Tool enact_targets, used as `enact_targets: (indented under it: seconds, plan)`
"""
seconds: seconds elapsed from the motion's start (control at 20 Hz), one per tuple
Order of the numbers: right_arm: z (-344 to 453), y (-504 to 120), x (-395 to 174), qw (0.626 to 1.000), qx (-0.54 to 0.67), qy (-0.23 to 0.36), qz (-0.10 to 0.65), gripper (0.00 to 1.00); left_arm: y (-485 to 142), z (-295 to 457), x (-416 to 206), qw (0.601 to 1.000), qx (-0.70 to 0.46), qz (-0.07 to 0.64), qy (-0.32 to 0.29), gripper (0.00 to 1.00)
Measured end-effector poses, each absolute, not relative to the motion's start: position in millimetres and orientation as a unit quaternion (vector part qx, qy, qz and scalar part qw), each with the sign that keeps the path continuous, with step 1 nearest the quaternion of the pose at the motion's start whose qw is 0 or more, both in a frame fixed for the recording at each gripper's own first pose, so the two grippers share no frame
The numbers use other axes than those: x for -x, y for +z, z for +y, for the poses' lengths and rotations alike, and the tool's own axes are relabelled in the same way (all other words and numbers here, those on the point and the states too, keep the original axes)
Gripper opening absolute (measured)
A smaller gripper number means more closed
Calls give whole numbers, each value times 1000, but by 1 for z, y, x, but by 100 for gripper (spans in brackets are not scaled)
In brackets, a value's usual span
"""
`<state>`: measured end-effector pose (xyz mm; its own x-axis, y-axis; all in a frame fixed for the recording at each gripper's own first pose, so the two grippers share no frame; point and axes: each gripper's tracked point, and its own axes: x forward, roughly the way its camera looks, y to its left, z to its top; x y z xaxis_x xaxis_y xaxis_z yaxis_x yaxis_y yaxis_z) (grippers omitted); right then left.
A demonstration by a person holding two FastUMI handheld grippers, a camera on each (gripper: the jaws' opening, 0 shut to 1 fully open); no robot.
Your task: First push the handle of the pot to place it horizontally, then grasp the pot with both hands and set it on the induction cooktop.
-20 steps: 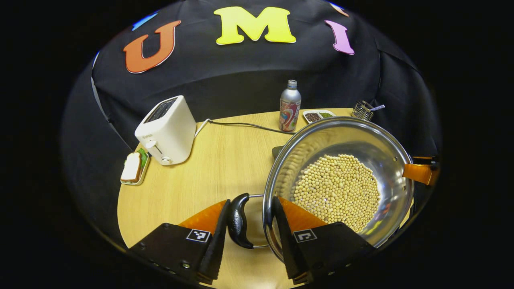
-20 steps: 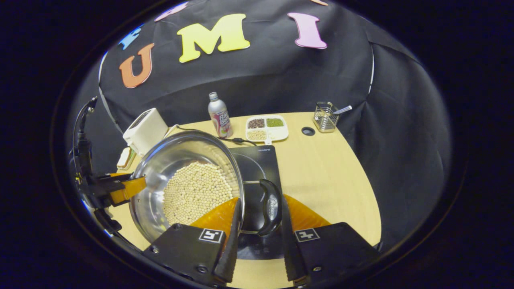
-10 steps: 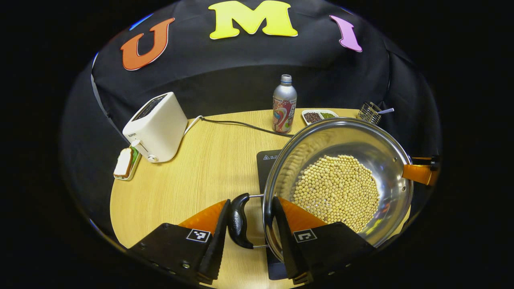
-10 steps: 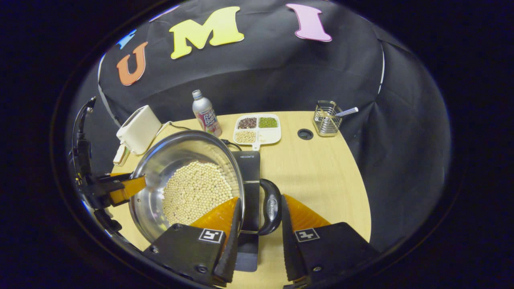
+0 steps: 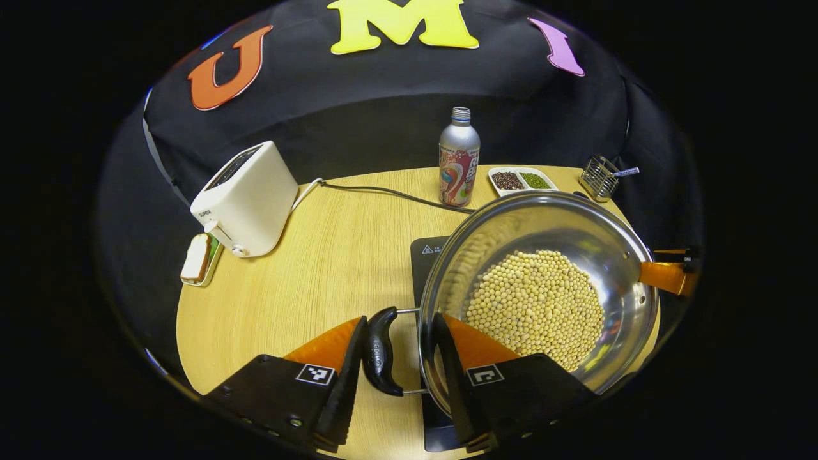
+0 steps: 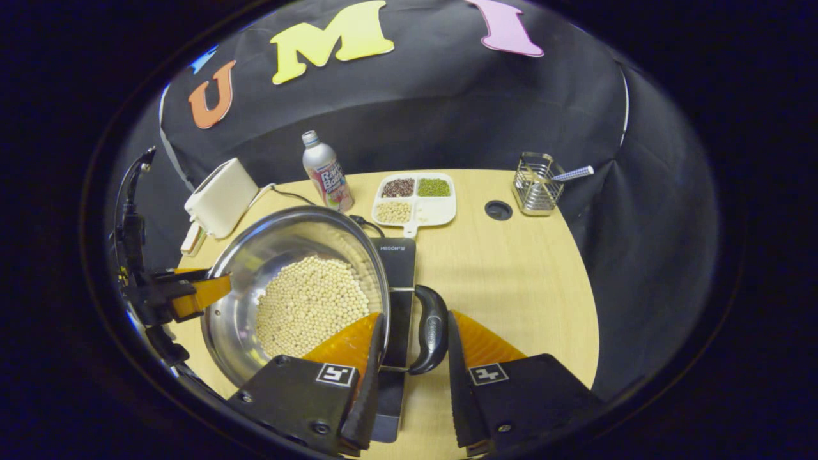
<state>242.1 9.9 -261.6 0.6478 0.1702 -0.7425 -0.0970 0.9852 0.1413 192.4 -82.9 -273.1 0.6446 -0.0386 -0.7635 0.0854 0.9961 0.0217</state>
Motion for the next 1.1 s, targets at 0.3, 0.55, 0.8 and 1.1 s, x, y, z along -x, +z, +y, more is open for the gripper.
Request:
enact_targets:
  seconds: [0.3, 0.55, 0.8, 1.1]
  plan:
    - [8, -263, -242, 914, -63, 77, 393, 50, -274, -83, -194, 912, -37, 407, -35, 60]
    - [6, -264, -242, 916, -74, 73, 388, 50, -273, -84, -198, 913, -41, 405, -39, 61]
    - [4, -266, -242, 919, -71, 75, 381, 50, -272, -84, -198, 914, -42, 401, -40, 61]
    - [-1, -262, -243, 929, -67, 82, 353, 69, -260, -81, -192, 933, -29, 357, -32, 85]
